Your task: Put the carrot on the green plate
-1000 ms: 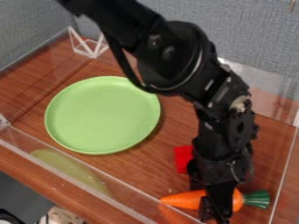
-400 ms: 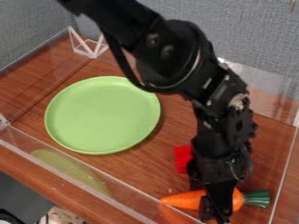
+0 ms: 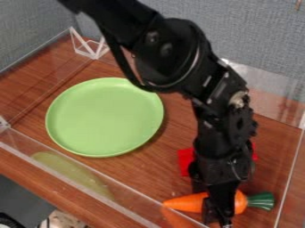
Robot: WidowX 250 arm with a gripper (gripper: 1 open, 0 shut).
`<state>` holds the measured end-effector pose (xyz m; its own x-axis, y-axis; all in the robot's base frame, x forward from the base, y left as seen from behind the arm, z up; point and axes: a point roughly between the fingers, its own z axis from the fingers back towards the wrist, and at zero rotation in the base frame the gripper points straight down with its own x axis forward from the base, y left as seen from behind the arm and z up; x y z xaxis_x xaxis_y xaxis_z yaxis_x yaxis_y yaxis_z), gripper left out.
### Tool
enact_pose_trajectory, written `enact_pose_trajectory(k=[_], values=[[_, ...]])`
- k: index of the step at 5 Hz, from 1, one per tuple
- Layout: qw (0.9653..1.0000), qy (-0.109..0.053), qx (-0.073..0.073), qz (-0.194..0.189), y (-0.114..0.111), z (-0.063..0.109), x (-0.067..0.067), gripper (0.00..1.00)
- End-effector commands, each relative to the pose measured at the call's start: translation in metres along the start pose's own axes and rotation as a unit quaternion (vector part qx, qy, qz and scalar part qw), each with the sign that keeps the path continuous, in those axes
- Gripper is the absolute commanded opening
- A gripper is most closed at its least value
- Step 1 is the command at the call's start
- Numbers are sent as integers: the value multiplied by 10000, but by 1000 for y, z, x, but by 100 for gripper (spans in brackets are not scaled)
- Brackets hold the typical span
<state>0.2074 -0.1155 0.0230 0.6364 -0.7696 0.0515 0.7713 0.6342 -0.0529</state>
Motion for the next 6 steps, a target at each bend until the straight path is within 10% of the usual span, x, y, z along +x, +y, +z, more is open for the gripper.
enact_pose_trajectory(k=[1, 6], values=[[9999, 73, -83, 39, 1, 0, -7, 0], [9997, 152, -165, -27, 4, 1, -9, 0]])
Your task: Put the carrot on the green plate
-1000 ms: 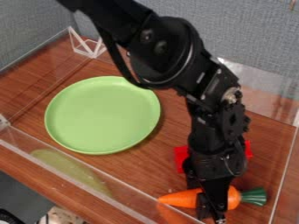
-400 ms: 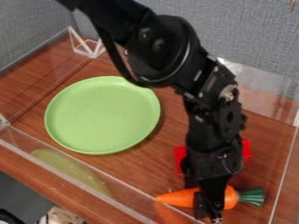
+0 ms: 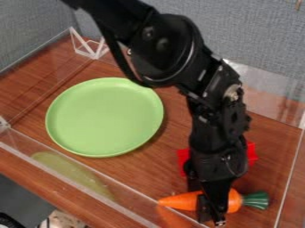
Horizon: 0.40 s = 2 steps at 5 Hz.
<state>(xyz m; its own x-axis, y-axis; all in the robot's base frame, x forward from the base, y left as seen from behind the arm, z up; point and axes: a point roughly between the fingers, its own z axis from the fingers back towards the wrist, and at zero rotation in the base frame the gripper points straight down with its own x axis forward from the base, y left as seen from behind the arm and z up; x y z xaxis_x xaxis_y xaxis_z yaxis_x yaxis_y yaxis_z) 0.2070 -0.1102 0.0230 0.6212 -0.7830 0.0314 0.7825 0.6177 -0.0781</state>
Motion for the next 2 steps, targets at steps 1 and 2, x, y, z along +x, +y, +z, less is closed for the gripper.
enact_pose_trajectory(k=[1, 2], values=[[10000, 56, -36, 55, 2, 0, -4, 0], [10000, 65, -31, 43, 2, 0, -5, 0]])
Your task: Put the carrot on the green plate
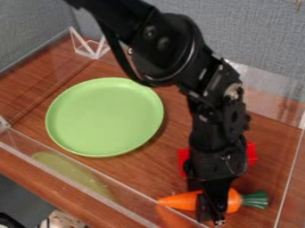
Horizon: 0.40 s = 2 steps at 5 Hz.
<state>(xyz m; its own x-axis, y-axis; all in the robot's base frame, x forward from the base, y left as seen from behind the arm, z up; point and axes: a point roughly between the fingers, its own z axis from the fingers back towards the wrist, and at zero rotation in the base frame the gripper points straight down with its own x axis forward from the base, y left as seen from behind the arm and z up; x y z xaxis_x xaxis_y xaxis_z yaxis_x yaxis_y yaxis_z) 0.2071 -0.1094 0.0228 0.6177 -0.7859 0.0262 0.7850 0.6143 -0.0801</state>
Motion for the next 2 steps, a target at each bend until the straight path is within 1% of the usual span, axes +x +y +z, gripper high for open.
enact_pose_trajectory(k=[1, 2], values=[[10000, 49, -11, 47, 2, 1, -4, 0], [10000, 59, 1, 31, 2, 1, -4, 0]])
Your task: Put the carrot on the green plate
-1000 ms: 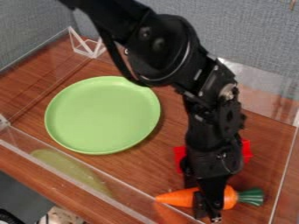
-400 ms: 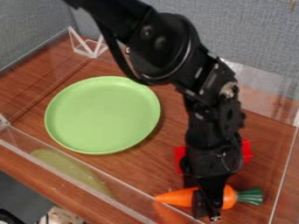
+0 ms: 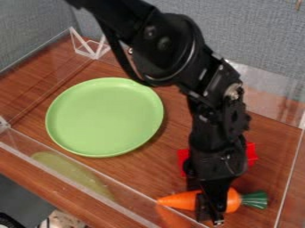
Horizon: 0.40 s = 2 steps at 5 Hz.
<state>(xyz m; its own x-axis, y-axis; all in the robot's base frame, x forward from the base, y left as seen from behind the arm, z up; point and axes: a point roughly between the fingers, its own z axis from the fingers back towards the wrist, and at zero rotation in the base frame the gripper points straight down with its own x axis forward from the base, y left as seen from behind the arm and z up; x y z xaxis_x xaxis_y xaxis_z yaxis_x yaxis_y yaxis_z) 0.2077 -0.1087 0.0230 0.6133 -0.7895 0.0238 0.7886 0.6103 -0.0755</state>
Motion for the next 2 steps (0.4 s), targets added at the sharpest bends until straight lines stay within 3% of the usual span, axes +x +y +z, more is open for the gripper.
enact_pose_trajectory(k=[1, 2], values=[[10000, 53, -10, 36, 2, 0, -4, 0], [10000, 58, 4, 13, 2, 1, -4, 0]])
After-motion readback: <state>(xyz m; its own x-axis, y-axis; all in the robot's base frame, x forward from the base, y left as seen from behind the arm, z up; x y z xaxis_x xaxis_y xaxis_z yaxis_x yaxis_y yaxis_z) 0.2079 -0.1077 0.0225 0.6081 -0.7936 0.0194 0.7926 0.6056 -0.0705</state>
